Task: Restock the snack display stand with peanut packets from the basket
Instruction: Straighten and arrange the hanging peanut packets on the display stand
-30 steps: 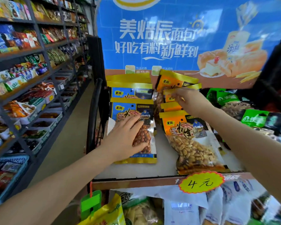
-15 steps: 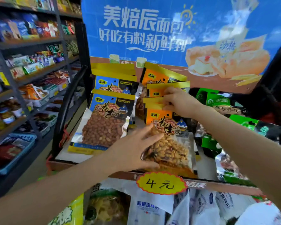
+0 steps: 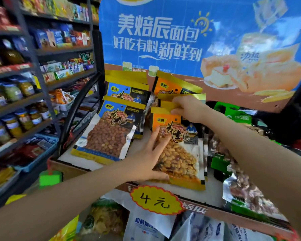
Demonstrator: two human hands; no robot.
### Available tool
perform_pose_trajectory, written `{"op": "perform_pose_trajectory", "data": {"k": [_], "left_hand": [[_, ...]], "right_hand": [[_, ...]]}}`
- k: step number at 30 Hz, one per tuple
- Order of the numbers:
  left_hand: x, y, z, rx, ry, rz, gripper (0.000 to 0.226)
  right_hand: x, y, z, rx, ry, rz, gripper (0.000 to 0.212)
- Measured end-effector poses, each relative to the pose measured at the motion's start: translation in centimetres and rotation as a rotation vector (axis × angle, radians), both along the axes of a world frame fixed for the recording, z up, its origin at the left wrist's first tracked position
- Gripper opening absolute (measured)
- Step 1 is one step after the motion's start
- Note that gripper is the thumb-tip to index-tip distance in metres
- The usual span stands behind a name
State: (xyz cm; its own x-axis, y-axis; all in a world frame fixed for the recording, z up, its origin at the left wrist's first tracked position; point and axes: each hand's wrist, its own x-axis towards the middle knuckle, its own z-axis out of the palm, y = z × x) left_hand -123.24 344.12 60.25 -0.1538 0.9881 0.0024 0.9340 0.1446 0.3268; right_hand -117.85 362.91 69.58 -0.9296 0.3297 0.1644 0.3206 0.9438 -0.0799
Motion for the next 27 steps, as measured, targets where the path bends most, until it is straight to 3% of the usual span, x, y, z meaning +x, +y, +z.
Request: {"op": "perform_pose_trajectory", "data": {"k": [3,6,8,10,13,18,23,27], "left_hand": [[0.1,1.0,-0.1,0.097,-0.113,0.098,0.113],[-0.4,1.4,0.0,0.251,-0.403,0.28,0.122],[-1.2,1.6,0.5,0.319,-0.635,0.376,0.113],[-2.0,1.8,0.6,0.231,-0.765,0.381,0.096],[-2.0,1.8,0.7,0.11,-0.68,0.331,0.082],[-3.2,1.5,2.8,0.266,-0.57,0.314,0.096],[-3.6,1.4,2.6,0.154,-0.512,0.312,0.099],[-3.4,1.4,2.2,0.066,-0.473,0.324,0.101]], "right_hand": [[-0.1,0.2,0.8,0.07,0.133,0.016,0.017],[-0.3,0.4,0.2,0.225,0.179,0.018,0.029],[-0.4,0.6,-0.2,0.267,0.167,-0.011,0.029],[-0.3,0.6,-0.4,0.264,0.151,-0.038,0.027],[-0.3,0.2,0.0,0.222,0.198,-0.075,0.022],[-1.8,-0.9,2.5,0.101,0.379,-0.158,0.033],[-2.9,-1.4,2.4,0.231,0.206,-0.201,0.042],[-2.1,-0.6,2.9,0.162,0.231,-0.248,0.024]]}}
